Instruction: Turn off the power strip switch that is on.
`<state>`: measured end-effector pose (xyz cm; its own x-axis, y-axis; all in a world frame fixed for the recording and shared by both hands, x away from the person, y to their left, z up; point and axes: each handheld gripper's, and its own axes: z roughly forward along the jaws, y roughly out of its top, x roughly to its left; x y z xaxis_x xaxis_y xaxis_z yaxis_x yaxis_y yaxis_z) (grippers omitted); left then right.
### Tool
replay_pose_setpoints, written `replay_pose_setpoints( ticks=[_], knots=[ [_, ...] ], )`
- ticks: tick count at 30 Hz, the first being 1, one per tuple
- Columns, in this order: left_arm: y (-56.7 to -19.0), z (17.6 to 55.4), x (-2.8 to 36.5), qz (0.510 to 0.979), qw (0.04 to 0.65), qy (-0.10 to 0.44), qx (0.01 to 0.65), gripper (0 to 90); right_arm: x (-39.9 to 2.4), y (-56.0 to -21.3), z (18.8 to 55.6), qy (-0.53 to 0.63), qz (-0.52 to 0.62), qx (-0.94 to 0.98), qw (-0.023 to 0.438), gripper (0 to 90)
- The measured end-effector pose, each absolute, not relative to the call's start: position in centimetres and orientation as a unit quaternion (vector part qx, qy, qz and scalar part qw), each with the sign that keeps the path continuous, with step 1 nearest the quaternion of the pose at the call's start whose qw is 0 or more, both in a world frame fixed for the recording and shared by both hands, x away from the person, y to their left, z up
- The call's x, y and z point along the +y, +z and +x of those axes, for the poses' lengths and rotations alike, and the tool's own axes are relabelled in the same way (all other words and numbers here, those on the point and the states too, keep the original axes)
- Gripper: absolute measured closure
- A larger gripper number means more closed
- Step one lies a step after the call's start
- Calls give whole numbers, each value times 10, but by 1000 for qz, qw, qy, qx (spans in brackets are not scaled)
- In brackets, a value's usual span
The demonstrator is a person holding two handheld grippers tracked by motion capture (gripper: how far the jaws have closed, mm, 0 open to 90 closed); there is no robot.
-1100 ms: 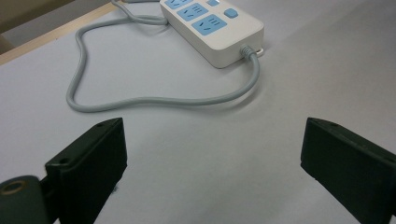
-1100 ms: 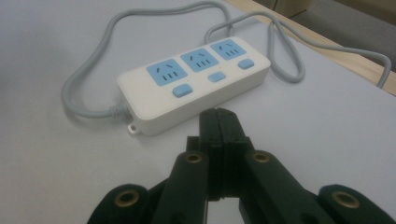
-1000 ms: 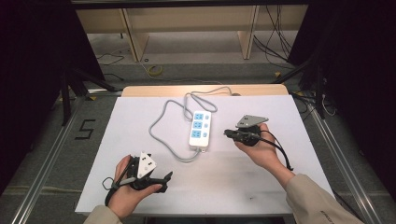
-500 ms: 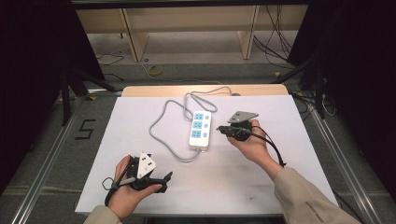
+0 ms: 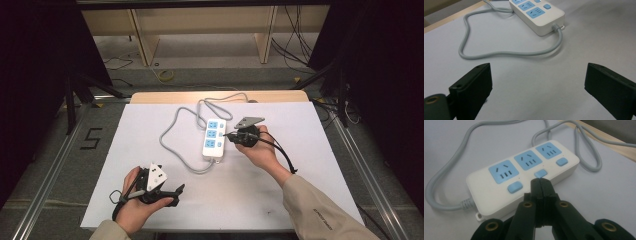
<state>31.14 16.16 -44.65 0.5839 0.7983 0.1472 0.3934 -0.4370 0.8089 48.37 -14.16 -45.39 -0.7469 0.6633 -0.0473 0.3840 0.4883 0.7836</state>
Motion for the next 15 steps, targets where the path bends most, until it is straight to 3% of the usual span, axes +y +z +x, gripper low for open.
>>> replay_pose_setpoints(
  ticks=[15],
  knots=[
    [-447,311,162,805,380,264,371,74,-127,-456,505,385,327,847,168,900]
  ],
)
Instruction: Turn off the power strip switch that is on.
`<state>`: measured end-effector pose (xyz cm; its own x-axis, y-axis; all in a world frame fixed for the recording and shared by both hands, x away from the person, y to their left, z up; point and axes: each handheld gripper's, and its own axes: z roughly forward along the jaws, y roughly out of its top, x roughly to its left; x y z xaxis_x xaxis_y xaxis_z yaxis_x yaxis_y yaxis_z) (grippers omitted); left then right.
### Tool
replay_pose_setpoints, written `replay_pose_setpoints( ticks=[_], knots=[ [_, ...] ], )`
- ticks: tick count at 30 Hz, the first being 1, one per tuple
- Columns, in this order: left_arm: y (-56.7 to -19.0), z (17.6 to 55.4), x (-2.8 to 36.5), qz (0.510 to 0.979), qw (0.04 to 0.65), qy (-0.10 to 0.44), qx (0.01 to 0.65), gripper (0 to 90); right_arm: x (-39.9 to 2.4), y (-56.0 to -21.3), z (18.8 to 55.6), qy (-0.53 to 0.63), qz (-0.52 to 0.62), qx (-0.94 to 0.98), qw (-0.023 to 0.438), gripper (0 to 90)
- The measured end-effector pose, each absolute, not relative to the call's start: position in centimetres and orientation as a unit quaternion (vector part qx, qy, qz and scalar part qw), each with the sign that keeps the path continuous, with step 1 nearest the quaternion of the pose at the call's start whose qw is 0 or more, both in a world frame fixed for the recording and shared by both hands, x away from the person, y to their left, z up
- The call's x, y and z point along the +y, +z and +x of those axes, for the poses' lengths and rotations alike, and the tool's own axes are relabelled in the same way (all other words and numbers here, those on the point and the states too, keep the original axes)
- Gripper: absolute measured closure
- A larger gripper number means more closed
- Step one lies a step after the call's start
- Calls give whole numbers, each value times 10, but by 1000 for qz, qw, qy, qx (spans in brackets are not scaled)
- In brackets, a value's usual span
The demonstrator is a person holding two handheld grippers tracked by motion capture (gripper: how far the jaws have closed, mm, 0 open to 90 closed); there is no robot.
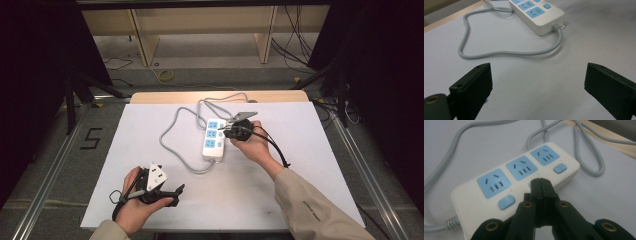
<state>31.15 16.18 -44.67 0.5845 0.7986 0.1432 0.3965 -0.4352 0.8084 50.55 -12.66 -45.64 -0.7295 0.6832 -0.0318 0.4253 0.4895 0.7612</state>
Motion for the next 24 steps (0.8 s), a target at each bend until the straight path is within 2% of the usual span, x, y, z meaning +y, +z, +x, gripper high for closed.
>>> replay_pose_setpoints(
  ticks=[24],
  knots=[
    [-447,312,161,804,384,262,371,79,-107,-464,521,362,331,858,152,900]
  ],
)
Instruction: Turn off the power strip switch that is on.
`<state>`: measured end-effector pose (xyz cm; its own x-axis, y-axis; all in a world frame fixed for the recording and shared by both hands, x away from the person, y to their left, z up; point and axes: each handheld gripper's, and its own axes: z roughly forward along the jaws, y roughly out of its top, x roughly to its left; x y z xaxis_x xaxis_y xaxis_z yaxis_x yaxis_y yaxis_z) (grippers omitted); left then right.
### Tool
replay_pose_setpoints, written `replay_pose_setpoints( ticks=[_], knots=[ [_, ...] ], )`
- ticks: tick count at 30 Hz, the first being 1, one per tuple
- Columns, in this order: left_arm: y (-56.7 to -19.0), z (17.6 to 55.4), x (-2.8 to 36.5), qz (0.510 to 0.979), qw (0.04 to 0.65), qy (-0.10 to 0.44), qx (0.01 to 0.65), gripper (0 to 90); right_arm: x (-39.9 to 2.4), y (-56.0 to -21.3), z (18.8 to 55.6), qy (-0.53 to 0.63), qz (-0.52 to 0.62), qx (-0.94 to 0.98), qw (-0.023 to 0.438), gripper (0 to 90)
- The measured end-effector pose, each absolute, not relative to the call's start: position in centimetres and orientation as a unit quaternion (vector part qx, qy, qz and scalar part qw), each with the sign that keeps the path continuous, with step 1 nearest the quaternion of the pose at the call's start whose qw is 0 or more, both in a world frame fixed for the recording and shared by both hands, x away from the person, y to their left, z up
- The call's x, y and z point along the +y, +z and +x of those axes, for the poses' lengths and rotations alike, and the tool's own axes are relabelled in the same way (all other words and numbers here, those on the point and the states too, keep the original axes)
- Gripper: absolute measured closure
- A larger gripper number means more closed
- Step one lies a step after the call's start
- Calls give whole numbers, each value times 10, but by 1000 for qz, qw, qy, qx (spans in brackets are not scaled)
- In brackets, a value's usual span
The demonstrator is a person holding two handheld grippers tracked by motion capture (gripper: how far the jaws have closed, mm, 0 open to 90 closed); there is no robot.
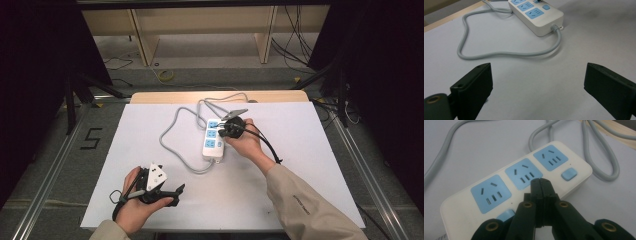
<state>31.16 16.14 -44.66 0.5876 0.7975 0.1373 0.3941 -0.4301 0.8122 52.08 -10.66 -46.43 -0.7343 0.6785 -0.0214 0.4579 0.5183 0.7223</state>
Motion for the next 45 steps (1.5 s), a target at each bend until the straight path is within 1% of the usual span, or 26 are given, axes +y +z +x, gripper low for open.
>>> replay_pose_setpoints(
  ticks=[21,35,45],
  knots=[
    [-447,311,161,804,385,263,370,80,-100,-461,527,344,333,864,155,900],
    [-447,311,161,803,385,263,370,80,-92,-457,527,316,330,874,166,900],
    [-446,311,161,803,386,265,369,82,-92,-457,527,316,338,872,160,900]
  ],
)
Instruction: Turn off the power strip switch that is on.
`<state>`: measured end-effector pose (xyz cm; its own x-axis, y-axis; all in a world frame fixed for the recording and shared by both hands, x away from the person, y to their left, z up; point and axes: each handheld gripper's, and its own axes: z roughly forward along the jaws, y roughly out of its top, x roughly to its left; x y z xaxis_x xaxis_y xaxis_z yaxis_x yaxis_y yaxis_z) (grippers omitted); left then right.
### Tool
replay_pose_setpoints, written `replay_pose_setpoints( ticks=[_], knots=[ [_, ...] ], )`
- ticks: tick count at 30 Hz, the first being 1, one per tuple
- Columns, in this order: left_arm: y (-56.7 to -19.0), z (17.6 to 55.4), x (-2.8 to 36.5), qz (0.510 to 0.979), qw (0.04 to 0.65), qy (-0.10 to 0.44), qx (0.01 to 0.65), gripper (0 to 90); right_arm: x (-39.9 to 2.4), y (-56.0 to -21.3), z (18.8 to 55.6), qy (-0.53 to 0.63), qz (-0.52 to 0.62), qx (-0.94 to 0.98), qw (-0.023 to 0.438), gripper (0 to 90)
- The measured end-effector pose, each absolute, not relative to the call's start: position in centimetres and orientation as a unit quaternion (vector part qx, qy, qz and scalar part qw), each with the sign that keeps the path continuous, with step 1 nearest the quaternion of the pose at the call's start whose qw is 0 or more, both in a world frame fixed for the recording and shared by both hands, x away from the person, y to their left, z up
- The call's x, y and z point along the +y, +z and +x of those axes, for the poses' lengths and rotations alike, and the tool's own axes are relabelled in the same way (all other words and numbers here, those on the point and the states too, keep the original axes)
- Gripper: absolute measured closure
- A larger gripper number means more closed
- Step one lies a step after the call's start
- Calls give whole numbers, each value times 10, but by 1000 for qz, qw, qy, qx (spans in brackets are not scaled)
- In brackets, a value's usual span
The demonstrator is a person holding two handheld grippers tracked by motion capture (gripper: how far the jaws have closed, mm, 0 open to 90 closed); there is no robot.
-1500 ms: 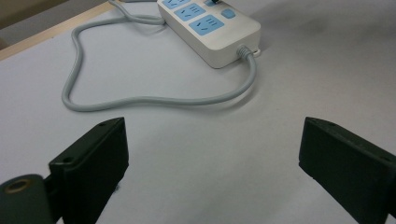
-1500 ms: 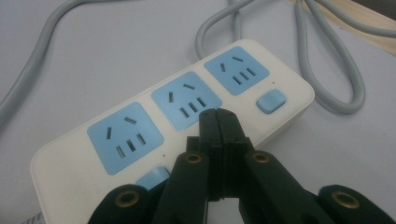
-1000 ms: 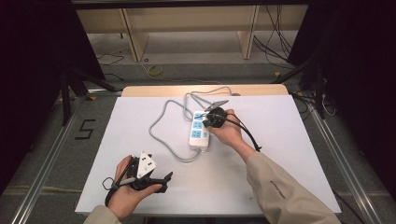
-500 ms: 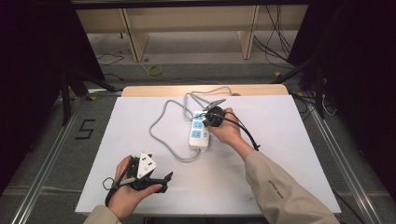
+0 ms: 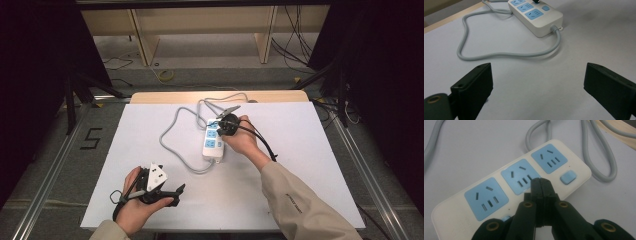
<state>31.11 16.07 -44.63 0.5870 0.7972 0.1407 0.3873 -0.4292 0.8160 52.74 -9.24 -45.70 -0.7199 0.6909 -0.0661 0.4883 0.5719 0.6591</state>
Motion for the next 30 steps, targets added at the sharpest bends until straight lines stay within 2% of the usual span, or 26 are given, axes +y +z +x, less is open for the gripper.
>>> replay_pose_setpoints(
  ticks=[30],
  knots=[
    [-447,311,159,805,385,263,367,82,-92,-456,530,311,346,873,150,900]
  ],
)
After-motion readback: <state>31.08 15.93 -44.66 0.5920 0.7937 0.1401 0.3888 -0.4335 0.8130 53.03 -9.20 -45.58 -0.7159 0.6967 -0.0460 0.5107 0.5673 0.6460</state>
